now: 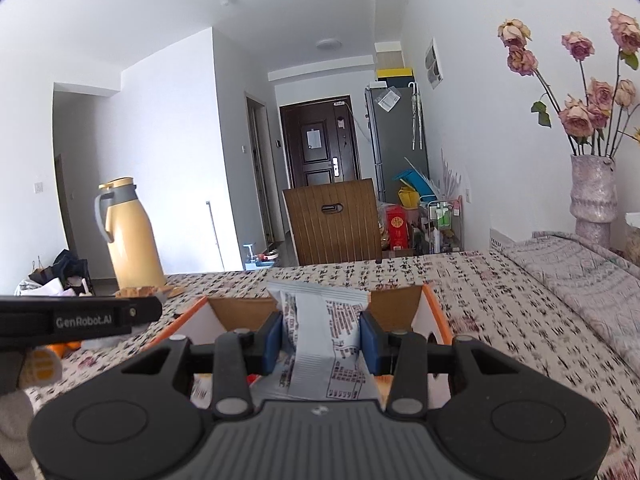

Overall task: Organize snacks
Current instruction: 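Carry both biscuit packets up over the open box, then open both grippers to drop the biscuit packets into the box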

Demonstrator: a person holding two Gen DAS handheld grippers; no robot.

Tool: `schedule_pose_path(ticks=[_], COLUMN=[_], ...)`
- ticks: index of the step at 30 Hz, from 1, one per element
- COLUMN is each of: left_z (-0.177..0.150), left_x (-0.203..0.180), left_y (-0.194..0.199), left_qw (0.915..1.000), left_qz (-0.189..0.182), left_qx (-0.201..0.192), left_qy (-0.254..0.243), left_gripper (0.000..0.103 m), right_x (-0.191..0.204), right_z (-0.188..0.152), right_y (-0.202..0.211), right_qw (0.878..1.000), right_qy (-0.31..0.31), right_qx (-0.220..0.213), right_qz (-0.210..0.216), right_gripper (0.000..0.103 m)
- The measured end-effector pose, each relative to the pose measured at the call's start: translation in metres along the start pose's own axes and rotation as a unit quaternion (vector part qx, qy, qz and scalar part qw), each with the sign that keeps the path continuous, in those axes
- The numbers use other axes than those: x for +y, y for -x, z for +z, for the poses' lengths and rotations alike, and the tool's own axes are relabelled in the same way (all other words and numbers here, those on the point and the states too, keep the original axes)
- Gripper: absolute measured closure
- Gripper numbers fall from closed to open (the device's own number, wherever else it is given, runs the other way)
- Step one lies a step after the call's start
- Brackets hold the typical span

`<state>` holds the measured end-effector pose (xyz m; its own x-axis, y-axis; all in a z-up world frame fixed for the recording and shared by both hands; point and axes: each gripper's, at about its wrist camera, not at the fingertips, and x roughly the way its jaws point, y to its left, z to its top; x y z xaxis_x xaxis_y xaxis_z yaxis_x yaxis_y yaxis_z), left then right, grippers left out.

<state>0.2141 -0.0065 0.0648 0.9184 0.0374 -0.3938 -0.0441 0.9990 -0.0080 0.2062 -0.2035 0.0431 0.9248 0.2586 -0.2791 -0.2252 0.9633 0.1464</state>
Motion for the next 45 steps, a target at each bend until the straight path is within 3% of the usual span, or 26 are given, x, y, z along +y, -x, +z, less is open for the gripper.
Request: schedule_pose_path(ticks=[8,13,24,27,29,31,32,45], left_z=[0.003,-0.007,-0.018,-0.019,-0.018,-0.018,-0.018,-0.016], left_x=[0.009,0.021,0.024,0.024,0.025,0.026,0.027,0.03], left_y=[-0.044,-0.062,-0.068,-0.067,-0.067,-0.066,-0.066,-0.065], left_qw=[0.9997,0.9989,0.9983,0.9982,0.998,0.9975,0.9972,0.9959], left_qz=[0.005,0.0,0.013,0.025,0.031,0.041,0.047,0.058], left_qx=[0.012,0.028,0.042,0.035,0.033,0.03,0.027,0.032], left_qy=[0.023,0.036,0.038,0.042,0.044,0.049,0.052,0.062], left_gripper=[0.059,0.059,0.055,0.034,0.022,0.003,0.0,0.0], right_x=[0.002,-0.006,-0.007,-0.011,-0.013,-0.016,-0.017,-0.019], right_z=[-0.001,-0.014,-0.025,-0.025,-0.024,-0.024,-0.024,-0.024], right_y=[-0.047,-0.067,-0.073,-0.072,-0.071,-0.071,-0.071,-0.073], right_qw=[1.0,0.999,0.997,0.997,0.997,0.996,0.996,0.995], right_qy=[-0.005,-0.012,-0.004,-0.008,-0.013,-0.018,-0.022,-0.028], right_qx=[0.012,0.043,0.065,0.064,0.064,0.06,0.058,0.061], right_qz=[-0.015,-0.031,-0.04,-0.046,-0.051,-0.058,-0.062,-0.067], right_gripper=[0.063,0.063,0.062,0.055,0.032,0.01,0.003,0.0])
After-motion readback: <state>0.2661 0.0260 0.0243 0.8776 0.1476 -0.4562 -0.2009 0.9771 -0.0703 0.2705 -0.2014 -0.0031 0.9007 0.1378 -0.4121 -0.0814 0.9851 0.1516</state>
